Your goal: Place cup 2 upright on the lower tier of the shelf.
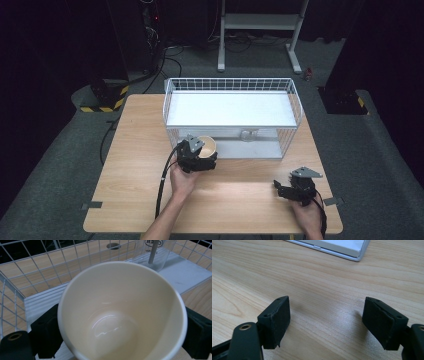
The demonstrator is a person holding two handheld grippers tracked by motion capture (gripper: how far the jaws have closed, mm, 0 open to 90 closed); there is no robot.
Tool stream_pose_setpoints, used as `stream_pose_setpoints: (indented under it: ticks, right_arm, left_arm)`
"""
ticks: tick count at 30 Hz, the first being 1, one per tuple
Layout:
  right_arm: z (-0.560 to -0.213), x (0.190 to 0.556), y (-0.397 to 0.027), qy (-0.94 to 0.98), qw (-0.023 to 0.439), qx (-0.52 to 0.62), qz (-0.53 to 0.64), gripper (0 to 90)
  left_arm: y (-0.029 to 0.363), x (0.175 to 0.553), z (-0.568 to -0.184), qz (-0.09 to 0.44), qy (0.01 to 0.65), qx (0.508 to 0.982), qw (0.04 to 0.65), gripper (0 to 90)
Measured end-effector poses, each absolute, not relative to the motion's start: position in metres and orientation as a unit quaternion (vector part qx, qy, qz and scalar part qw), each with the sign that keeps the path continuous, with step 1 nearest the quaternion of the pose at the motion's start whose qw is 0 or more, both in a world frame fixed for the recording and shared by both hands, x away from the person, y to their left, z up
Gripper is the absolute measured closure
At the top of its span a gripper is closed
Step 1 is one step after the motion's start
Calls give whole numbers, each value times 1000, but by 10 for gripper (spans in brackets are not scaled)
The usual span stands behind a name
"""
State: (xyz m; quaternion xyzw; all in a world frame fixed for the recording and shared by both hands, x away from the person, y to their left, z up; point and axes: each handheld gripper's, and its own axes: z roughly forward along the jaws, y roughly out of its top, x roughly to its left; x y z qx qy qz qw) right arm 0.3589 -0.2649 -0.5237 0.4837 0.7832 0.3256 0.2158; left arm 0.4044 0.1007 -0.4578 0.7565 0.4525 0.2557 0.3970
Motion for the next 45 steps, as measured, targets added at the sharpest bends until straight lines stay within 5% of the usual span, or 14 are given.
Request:
stream_pose_setpoints:
  ticks: [45]
  right_arm:
    - [-524,359,-265,783,216,484,326,228]
  left_arm:
    - [93,439,-476,284,459,747,389,83]
